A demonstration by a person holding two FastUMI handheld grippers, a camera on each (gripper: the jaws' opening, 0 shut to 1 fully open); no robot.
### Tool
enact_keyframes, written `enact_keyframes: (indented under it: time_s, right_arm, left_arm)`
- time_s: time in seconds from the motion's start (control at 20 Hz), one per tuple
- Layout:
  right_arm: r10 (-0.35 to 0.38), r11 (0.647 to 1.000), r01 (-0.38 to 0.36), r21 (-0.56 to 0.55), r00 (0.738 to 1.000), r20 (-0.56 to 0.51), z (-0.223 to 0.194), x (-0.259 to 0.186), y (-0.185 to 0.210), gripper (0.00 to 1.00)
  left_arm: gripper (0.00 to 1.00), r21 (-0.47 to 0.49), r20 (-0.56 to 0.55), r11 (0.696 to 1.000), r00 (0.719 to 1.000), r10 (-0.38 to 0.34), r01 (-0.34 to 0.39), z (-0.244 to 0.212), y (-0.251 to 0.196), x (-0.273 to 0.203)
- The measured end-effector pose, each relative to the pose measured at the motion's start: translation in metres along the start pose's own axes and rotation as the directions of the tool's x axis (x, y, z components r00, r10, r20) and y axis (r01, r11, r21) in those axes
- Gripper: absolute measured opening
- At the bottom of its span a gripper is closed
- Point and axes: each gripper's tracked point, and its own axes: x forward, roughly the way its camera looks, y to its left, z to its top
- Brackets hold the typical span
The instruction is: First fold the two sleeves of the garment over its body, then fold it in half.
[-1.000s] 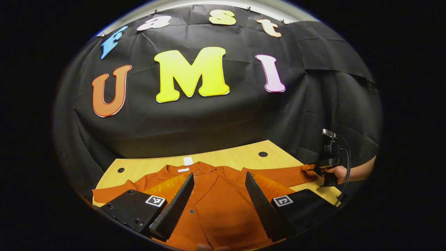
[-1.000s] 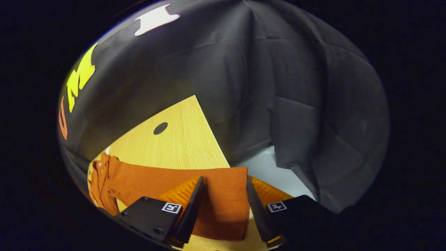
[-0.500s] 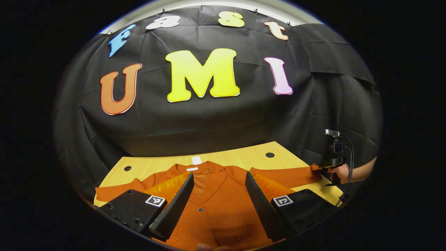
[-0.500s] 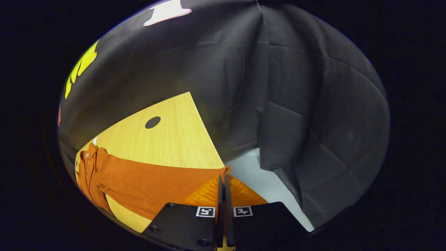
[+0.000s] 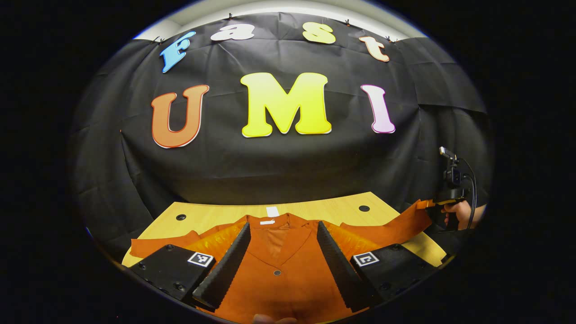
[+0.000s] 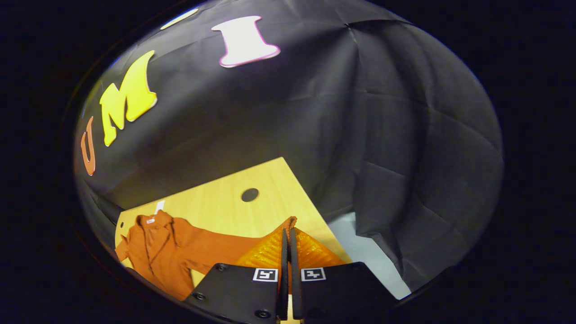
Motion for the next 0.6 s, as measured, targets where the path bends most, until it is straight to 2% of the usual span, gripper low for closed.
enact_keyframes:
  time_s: [0.15,0.4,0.6]
  right_arm:
    - [0.045,0.997,-0.042,-0.064,0.998,0.05,0.029,-0.03,0.067,0.04]
    - [0.135,0.983,-0.123,-0.135,0.987,0.083,0.056,-0.072,0.206,0.04]
    - [0.205,0.959,-0.189,-0.209,0.977,0.058,0.035,-0.085,0.318,0.04]
  left_arm:
    - [0.97,-0.03,0.025,0.999,0.999,0.021,-0.02,0.003,0.039,-0.013]
    - [0.97,-0.08,0.06,0.992,0.993,0.103,-0.098,0.0,0.13,-0.035]
    - [0.97,-0.105,0.066,0.975,0.977,0.202,-0.195,-0.01,0.213,-0.054]
